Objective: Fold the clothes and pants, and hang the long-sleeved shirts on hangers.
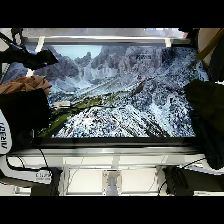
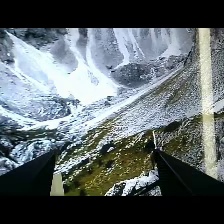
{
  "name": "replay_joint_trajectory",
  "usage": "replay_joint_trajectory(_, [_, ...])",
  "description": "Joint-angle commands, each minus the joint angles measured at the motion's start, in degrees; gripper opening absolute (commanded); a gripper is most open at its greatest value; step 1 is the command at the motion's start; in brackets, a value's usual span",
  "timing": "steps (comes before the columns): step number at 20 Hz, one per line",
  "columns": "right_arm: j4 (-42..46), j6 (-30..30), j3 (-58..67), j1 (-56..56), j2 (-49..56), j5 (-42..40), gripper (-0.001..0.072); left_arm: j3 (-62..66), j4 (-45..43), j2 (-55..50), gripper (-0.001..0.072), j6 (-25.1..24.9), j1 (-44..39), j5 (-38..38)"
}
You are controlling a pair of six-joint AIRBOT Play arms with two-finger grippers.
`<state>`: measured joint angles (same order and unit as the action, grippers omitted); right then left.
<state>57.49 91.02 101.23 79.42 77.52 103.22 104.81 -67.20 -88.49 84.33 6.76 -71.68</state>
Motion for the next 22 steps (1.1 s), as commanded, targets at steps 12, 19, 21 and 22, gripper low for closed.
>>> replay_joint_trajectory(12, [-32.4, 0.3, 8.7, -6.3, -1.5, -1.2, 0.0565, 0.0, 1.5, 0.0, 0.0695, 2.1, -0.5, -0.7])
replay_joint_trajectory(19, [-7.4, -7.4, 8.7, -60.0, -4.3, -4.7, 0.0546, 0.0, 8.9, -0.1, 0.0695, 2.1, -3.3, -0.7])
replay_joint_trajectory(21, [7.1, -7.9, 8.6, -74.3, -3.5, -5.7, 0.0547, 0.0, 9.0, -0.3, 0.0695, 2.1, -4.6, -0.6])
replay_joint_trajectory(22, [12.6, -8.3, 8.6, -79.5, -2.9, -6.0, 0.0547, 0.0, 9.0, -0.4, 0.0696, 2.1, -5.1, -0.7])
